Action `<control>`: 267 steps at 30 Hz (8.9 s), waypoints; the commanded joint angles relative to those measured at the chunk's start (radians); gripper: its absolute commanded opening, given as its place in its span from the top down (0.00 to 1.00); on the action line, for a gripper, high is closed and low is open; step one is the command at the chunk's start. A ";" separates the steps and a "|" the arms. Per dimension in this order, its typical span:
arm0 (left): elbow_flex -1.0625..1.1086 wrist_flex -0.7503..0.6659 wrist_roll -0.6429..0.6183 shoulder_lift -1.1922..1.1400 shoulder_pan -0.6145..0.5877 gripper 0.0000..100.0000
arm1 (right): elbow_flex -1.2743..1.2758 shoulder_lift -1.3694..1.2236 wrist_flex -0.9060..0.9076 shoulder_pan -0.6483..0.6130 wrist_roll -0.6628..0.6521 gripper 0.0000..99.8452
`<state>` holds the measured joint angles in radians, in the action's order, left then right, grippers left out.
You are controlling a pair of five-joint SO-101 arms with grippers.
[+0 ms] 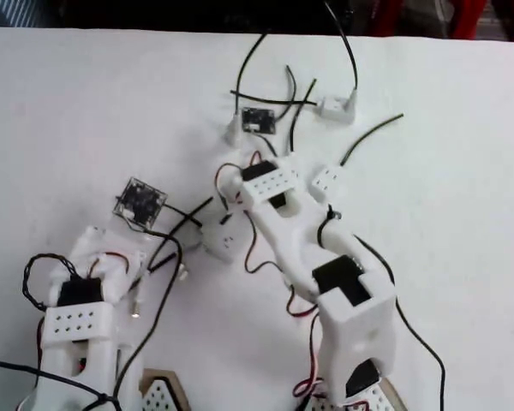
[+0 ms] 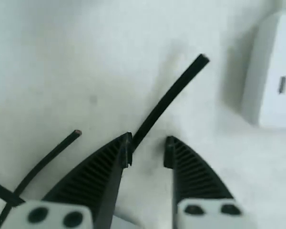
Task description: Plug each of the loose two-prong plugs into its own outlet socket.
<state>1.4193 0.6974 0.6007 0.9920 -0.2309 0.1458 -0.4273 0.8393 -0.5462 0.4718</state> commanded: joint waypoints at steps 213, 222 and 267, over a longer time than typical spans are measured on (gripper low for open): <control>-0.003 -0.017 0.008 0.021 -0.007 0.97 | 0.157 0.478 0.403 0.351 -0.453 0.98; -0.003 -0.017 0.008 0.021 -0.005 0.97 | 0.222 0.504 0.558 0.352 -0.959 0.98; -0.003 -0.017 0.006 0.021 -0.007 0.97 | 0.473 0.483 0.372 0.351 -0.758 0.90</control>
<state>1.4193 0.6974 0.6007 0.9920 -0.2309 0.6214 0.0253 1.2137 -0.2041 -0.3030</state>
